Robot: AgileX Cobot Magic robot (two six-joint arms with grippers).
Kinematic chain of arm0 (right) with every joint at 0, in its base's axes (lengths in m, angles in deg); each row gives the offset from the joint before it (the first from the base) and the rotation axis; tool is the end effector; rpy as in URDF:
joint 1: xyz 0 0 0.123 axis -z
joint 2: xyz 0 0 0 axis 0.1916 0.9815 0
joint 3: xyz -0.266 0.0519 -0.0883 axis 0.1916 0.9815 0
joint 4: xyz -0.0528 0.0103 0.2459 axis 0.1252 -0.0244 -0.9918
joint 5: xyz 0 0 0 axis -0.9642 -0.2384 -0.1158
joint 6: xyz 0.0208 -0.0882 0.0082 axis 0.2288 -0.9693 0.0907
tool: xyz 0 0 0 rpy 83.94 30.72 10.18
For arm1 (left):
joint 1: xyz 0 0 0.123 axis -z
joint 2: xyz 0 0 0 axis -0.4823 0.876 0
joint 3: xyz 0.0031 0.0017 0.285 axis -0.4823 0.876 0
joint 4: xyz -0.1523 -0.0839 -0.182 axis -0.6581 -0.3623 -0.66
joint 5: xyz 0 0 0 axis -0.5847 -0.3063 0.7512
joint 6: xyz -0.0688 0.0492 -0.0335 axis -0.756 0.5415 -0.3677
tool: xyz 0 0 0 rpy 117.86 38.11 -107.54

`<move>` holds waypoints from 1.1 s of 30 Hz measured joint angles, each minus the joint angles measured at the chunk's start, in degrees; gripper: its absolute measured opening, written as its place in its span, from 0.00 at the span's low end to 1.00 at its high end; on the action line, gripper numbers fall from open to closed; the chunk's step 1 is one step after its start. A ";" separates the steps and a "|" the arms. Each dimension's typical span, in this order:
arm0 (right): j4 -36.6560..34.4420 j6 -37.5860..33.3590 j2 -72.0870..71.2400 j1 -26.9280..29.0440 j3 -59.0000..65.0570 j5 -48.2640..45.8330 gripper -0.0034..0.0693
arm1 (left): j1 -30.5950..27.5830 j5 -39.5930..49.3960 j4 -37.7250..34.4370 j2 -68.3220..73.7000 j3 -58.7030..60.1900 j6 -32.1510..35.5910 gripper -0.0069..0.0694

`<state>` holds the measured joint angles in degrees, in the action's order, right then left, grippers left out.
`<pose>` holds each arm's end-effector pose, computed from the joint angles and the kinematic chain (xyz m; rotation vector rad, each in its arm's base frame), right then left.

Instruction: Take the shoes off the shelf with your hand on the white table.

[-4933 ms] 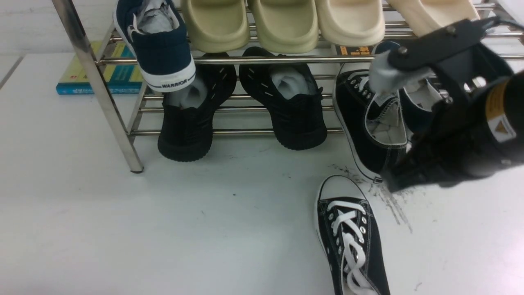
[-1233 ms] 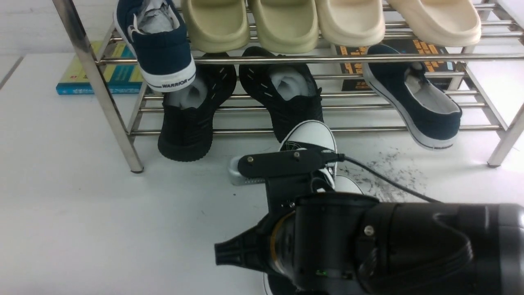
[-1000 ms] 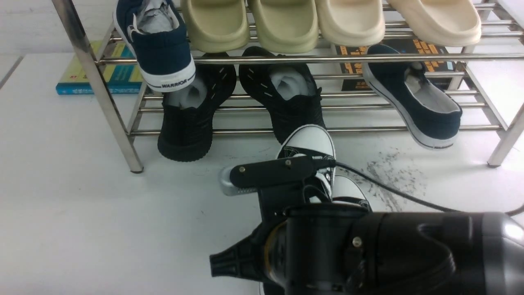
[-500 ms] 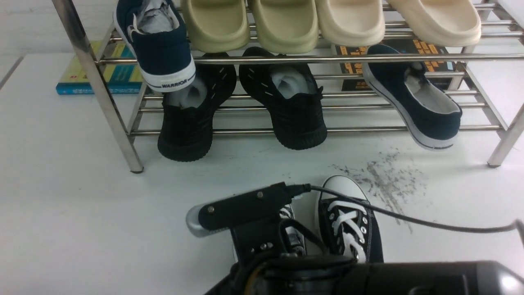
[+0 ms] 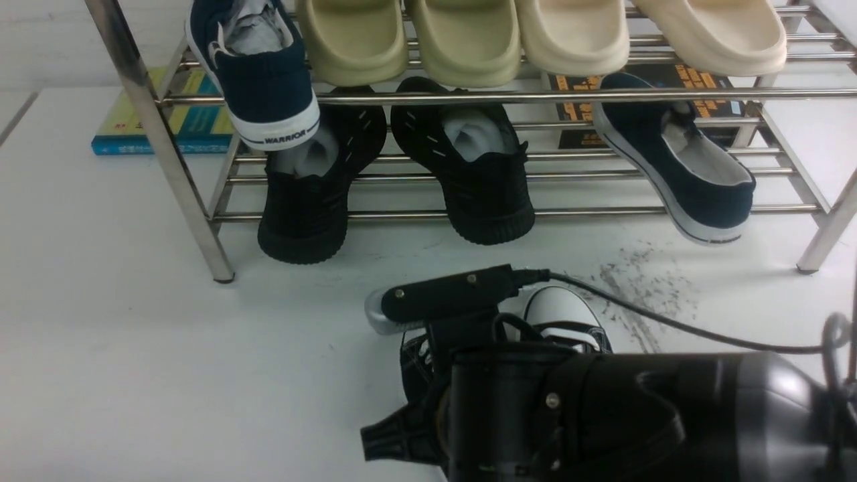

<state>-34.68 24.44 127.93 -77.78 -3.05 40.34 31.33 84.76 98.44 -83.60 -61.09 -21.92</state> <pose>0.1725 0.3146 0.2149 -0.1801 2.6383 0.1417 0.0489 0.0046 0.1731 -0.3320 1.9193 -0.1784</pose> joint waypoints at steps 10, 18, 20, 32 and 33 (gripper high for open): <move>-1.80 -1.45 1.53 0.00 0.00 0.61 0.19 | 0.00 0.00 0.00 0.00 0.00 0.00 0.35; -2.68 -5.53 0.24 0.18 -0.72 -1.63 0.39 | 0.00 0.00 0.01 0.00 0.00 0.00 0.35; -3.64 -7.69 -1.00 0.29 -1.63 -2.80 0.47 | 0.00 0.00 0.01 0.00 0.00 0.00 0.35; -11.07 -33.42 -14.17 0.34 -10.18 -16.86 0.65 | 0.00 0.00 0.01 0.00 0.00 0.00 0.35; -11.15 -38.21 -17.70 0.34 -11.11 -20.11 0.62 | 0.00 0.00 0.01 0.00 0.00 0.00 0.35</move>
<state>-45.83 -13.77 110.23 -77.44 -14.16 20.22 31.33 84.76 98.45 -83.60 -61.09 -21.92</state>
